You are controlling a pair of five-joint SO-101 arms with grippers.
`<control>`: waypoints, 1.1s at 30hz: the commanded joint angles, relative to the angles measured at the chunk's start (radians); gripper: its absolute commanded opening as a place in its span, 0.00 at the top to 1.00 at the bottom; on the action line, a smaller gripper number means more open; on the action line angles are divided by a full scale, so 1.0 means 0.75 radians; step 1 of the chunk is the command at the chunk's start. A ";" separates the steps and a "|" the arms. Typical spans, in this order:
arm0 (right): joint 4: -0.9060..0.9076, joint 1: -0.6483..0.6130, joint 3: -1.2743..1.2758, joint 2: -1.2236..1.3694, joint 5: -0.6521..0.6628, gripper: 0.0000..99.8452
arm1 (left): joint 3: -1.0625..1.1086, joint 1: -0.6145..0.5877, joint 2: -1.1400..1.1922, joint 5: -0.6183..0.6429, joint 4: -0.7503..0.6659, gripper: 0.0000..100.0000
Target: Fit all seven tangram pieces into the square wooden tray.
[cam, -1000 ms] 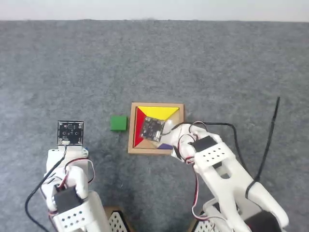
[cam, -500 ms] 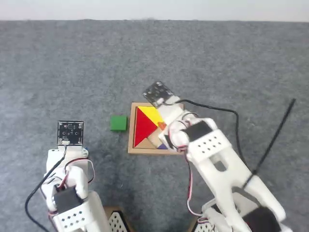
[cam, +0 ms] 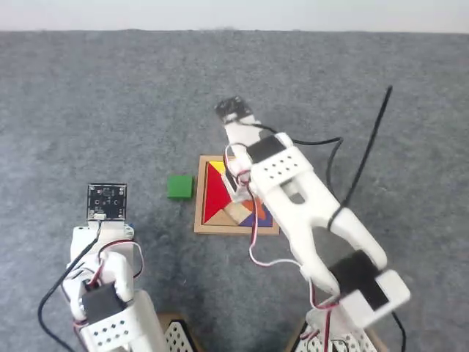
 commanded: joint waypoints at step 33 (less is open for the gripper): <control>-0.412 -0.003 0.027 0.179 -0.035 0.86 | -0.003 -0.002 -0.025 -0.010 0.002 0.98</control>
